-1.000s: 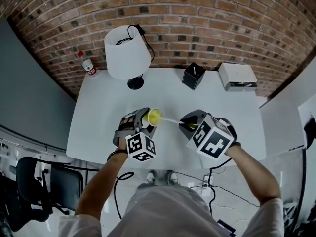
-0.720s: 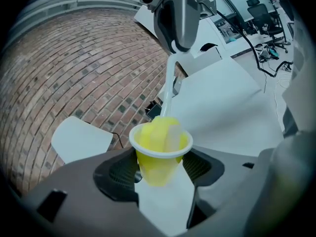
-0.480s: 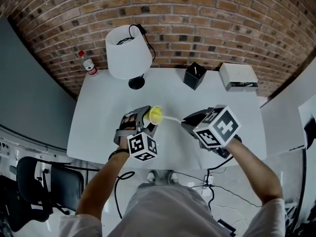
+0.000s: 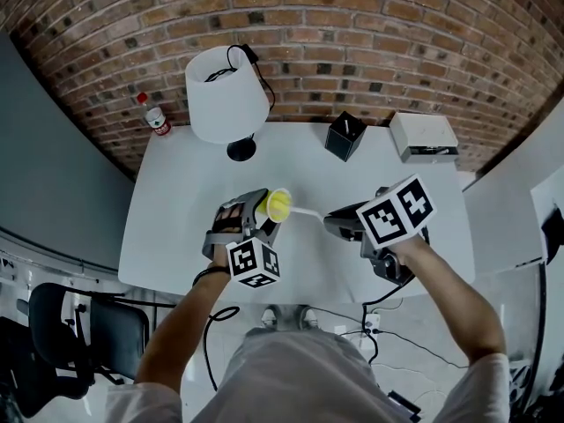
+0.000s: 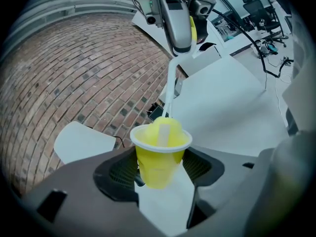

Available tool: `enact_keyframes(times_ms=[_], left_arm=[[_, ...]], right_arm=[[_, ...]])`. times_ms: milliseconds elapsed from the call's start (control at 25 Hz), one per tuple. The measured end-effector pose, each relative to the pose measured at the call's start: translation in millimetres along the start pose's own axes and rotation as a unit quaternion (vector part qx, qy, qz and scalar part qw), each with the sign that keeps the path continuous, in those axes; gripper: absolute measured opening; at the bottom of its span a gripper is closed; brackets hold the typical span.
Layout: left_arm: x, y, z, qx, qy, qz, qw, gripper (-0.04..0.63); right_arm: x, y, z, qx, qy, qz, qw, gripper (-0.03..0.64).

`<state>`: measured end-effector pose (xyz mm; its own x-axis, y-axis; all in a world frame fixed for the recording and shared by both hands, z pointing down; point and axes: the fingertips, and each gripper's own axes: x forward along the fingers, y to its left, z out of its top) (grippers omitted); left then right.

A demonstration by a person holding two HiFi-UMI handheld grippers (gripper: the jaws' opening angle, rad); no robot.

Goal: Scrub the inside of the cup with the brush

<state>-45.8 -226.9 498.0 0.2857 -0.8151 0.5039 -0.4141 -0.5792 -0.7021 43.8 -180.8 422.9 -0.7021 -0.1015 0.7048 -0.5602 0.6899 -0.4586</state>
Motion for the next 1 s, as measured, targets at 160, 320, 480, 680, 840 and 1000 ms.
enact_keyframes(times_ms=[160,320,480,680,840,1000], left_arm=[[2,0,0,0.002,-0.006,-0.001,1.0,0.295],[5,3,-1,-0.005,-0.006,0.0,1.0,0.295],[7,5,-9,-0.016,0.003,0.003,0.9999,0.295],[8,8,-22,-0.027,0.016,0.002,0.9995,0.295],[8,8,-26,-0.027,0.02,0.002,0.9994,0.295],[8,8,-26,-0.028,0.021,0.0,0.9994,0.295]], right_arm=[[-2,-2,1,0.001,0.0,-0.002,1.0,0.028],[-7,-2,3,-0.007,0.001,-0.01,1.0,0.028],[-16,-4,2,-0.012,-0.001,-0.012,1.0,0.028],[-23,-5,-1,-0.017,-0.003,-0.014,1.0,0.028],[-25,-5,-2,-0.023,-0.002,-0.014,1.0,0.028],[-26,-4,-1,-0.051,-0.004,-0.023,0.998,0.028]])
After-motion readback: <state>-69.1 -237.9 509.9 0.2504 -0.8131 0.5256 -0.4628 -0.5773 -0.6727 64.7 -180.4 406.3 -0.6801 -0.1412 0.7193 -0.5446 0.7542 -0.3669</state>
